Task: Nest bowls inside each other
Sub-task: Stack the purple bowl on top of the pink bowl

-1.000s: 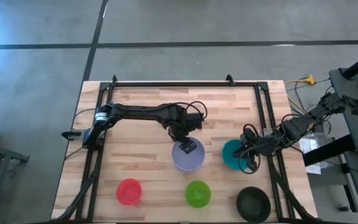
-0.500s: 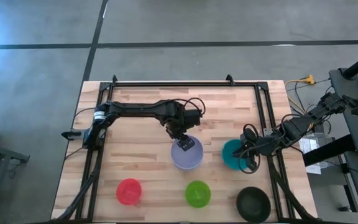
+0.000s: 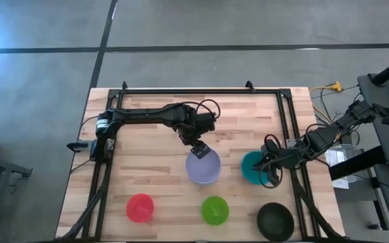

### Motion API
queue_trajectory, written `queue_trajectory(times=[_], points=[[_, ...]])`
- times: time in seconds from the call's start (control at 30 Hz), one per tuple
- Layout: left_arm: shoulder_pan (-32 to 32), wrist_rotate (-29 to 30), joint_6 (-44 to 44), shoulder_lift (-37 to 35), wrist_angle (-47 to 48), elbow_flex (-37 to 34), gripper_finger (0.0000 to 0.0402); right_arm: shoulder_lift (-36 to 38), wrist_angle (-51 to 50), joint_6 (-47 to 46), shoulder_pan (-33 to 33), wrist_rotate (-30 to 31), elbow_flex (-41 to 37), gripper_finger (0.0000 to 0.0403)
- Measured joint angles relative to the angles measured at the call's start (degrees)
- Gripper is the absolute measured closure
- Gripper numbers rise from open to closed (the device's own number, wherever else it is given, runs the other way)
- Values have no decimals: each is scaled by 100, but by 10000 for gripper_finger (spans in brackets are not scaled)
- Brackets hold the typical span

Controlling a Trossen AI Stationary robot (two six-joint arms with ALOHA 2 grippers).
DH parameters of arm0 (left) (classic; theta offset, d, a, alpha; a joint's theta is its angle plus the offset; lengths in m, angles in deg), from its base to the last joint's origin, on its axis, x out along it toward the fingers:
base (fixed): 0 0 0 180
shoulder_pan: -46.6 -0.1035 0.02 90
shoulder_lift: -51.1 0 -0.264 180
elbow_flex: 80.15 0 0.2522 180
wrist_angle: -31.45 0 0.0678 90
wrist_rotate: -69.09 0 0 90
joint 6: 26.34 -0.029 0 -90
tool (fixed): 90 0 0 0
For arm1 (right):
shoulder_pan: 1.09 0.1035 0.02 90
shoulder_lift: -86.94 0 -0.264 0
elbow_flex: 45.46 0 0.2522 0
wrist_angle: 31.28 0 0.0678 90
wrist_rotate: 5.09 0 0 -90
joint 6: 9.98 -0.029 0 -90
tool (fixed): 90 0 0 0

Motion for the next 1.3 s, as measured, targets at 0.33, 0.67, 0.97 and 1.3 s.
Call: queue_trajectory(times=[0.33, 0.67, 0.97, 1.3], points=[[-24, -2, -283, 44, 1, -52, 315, 0, 0, 0, 0, 2, 0, 339], [-63, -120, -433, 44, 10, -59, 396, 0, 2, -56, 0, 2, 0, 339], [-64, -336, -400, 44, 24, -59, 399, 0, 12, -171, 0, 2, 0, 339], [4, -321, -323, 44, -8, -218, 399, 0, 74, -171, 0, 2, 0, 339]])
